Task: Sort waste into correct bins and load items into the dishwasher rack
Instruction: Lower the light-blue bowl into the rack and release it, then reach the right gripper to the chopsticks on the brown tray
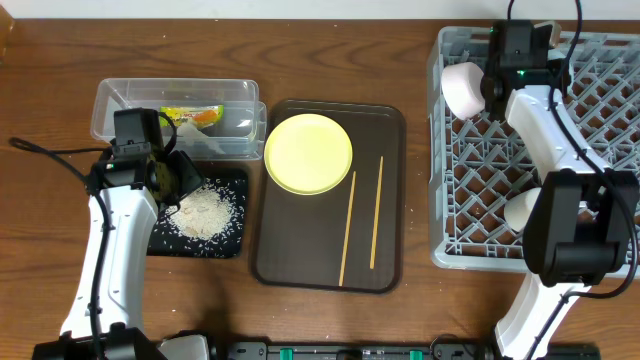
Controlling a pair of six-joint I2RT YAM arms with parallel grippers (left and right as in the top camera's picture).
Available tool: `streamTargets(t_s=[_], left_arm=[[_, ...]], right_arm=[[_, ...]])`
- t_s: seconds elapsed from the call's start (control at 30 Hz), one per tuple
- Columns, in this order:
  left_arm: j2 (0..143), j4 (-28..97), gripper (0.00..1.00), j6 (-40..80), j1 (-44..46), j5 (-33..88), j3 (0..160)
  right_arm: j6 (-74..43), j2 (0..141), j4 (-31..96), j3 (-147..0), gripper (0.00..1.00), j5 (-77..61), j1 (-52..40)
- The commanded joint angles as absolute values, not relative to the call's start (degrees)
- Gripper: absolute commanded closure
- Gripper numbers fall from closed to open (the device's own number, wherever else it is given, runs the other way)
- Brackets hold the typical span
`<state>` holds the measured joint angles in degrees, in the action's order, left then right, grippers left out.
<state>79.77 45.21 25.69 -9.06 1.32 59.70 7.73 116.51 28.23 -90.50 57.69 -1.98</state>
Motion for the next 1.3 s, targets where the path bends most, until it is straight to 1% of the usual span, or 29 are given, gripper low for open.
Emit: streamTargets(t_s=[0.0,0.07,0.13,0.2,0.33,0.4,0.53,0.63,0.73,0.87,0.97,1.13,1.27], left_arm=[[79.6,45.4,0.35,26.2,-9.3,1.1,60.1],[79.6,45.4,0.35,26.2,-9.3,1.1,60.1],[79.6,45.4,0.35,26.2,-9.3,1.1,60.1],[79.6,45.4,0.35,26.2,-9.3,1.1,60.1],[79.6,45.4,0.35,26.2,-9.3,1.1,60.1],[79.6,45.4,0.35,26.2,-9.3,1.1,60.1],[79.6,45.4,0.35,26.2,-9.3,1.1,60.1],[79.6,45.6,0.35,26.2,-9.3,1.1,60.1],[79.6,45.8,0.35,26.2,-9.3,1.1,60.1],[79.6,45.8,0.34,26.2,-9.3,1.1,60.1],[79.6,45.8,0.34,26.2,-9.3,1.1,60.1],[79.6,45.8,0.34,26.2,-9.3,1.1,60.1],[79.6,45.8,0.34,26.2,-9.3,1.1,60.1]], right_arm=[[3.5,117.9,32.0,-89.8,0.94,52.2,-4.1],[0.8,117.7,34.3,-89.8,0.91,52.2,-4.9],[-2.7,117.4,36.6,-89.8,0.84,52.2,-5.9],[-6.2,116.6,38.5,-89.8,0.76,52.0,-6.6],[-11.7,114.0,41.1,-89.8,0.52,50.4,-7.3],[-12.0,112.0,41.3,-89.8,0.43,47.4,-7.2],[-11.9,107.2,41.4,-89.8,0.31,40.6,-7.2],[-11.9,103.2,41.7,-89.8,0.27,33.7,-7.2],[-11.9,98.9,42.4,-89.8,0.27,20.7,-7.2],[-11.5,95.9,44.3,-89.8,0.32,-1.7,-7.6],[-11.6,96.1,47.5,-89.8,0.36,-11.2,-9.7],[-12.2,97.2,53.8,-88.4,0.36,-12.2,-15.8],[-13.8,98.6,56.4,-86.1,0.35,-9.1,-21.9]])
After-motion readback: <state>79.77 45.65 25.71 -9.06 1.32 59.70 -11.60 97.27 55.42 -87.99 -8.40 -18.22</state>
